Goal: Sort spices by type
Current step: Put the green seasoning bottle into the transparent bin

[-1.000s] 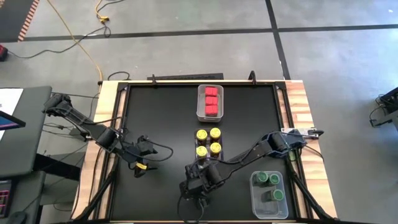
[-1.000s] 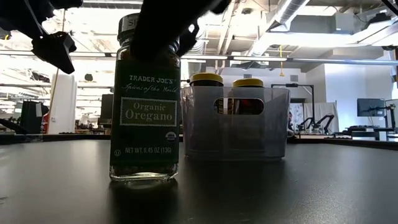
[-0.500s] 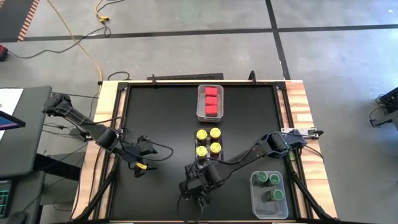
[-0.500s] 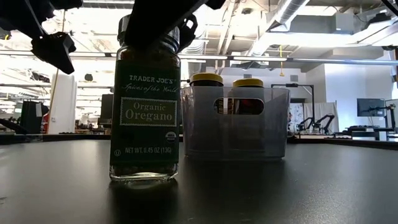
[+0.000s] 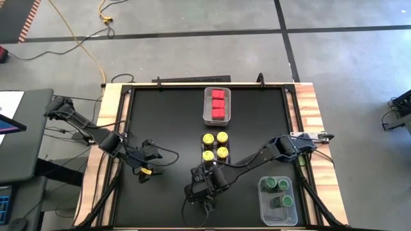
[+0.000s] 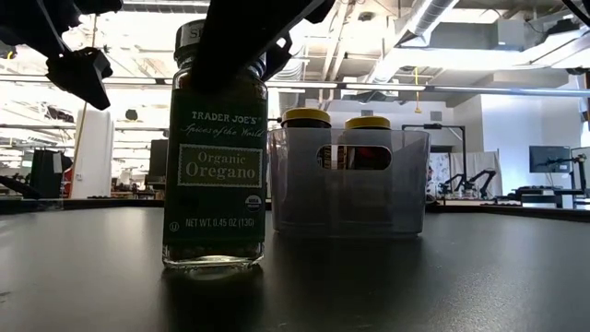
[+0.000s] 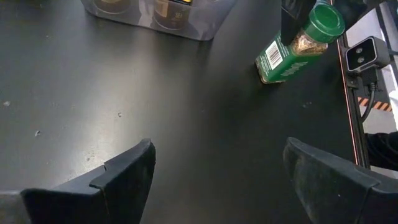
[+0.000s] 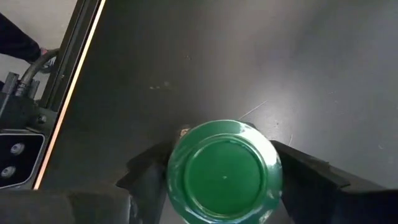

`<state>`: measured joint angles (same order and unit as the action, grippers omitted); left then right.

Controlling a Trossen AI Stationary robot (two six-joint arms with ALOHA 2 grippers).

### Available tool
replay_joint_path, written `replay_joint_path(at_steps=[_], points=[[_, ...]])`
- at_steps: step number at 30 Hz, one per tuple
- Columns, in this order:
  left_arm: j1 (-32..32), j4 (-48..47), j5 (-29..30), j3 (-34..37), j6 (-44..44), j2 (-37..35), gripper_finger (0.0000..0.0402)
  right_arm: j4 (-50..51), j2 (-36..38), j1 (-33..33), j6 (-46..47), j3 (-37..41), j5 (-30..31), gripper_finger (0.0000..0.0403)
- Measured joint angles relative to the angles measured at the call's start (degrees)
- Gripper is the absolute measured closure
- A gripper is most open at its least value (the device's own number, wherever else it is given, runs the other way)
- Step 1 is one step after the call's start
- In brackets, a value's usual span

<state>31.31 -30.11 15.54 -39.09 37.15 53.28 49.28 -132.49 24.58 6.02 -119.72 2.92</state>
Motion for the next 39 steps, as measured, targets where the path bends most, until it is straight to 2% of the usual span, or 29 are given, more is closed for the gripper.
replay_joint_path(at_steps=[7,10,19,25,39], points=[[0.0,-0.1,0.0,0.0,-0.9,0.0,0.0061,-1.3,0.1,0.0,0.3,2.6,0.0,0.0118],[0.0,-0.3,0.0,0.0,-0.9,0.0,0.0061,-1.6,-0.1,0.1,3.3,3.6,0.0,0.0122],[0.0,-2.2,0.0,0.0,-0.9,0.0,0.0061,-3.5,0.0,0.1,4.2,3.8,0.0,0.018],[0.0,-2.6,0.0,0.0,-0.9,0.0,0.0061,-4.3,0.0,0.1,4.1,3.8,0.0,0.0183],[0.0,-2.5,0.0,0.0,-1.1,0.0,0.0061,9.7,0.2,-0.7,6.0,-10.9,0.0,0.0183]])
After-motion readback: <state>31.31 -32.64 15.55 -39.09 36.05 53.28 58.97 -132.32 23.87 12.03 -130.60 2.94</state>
